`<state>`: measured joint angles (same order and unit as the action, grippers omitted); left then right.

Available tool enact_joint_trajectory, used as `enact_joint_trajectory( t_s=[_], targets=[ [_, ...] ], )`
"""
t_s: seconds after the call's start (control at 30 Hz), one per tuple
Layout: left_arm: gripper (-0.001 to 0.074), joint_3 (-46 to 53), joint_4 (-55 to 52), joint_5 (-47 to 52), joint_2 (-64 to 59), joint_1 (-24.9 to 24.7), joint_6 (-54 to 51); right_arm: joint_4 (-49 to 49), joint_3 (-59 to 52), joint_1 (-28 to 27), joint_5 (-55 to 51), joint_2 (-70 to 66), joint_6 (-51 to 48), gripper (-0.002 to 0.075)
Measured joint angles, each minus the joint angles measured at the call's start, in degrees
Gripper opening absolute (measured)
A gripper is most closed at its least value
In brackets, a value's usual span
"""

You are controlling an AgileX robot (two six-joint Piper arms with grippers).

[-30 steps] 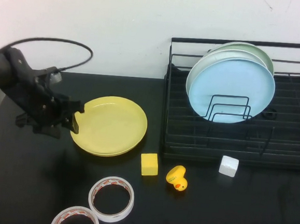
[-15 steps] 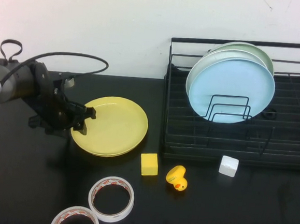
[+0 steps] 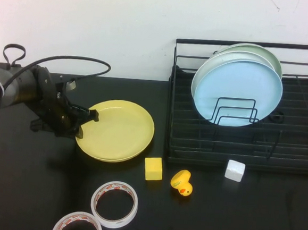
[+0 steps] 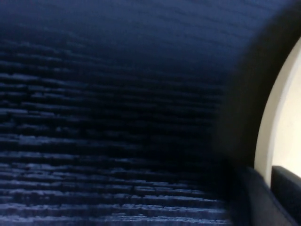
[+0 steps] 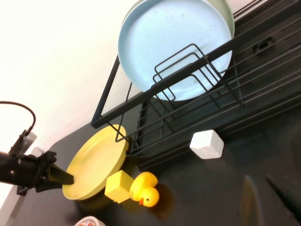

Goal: Place plate on rack
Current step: Pick up the plate from the table

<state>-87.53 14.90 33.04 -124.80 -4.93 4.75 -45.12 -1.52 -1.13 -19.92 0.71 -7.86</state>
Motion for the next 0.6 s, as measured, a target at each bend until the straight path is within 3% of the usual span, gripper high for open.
enact_joint_trajectory(
  t_s=[0.6],
  targets=[
    [0.0002,0.0,16.9,0.4,-1.0,0.1,-17.1,0.0,0.0,0.0,0.0,0.0,0.0,-0.0002]
  ],
)
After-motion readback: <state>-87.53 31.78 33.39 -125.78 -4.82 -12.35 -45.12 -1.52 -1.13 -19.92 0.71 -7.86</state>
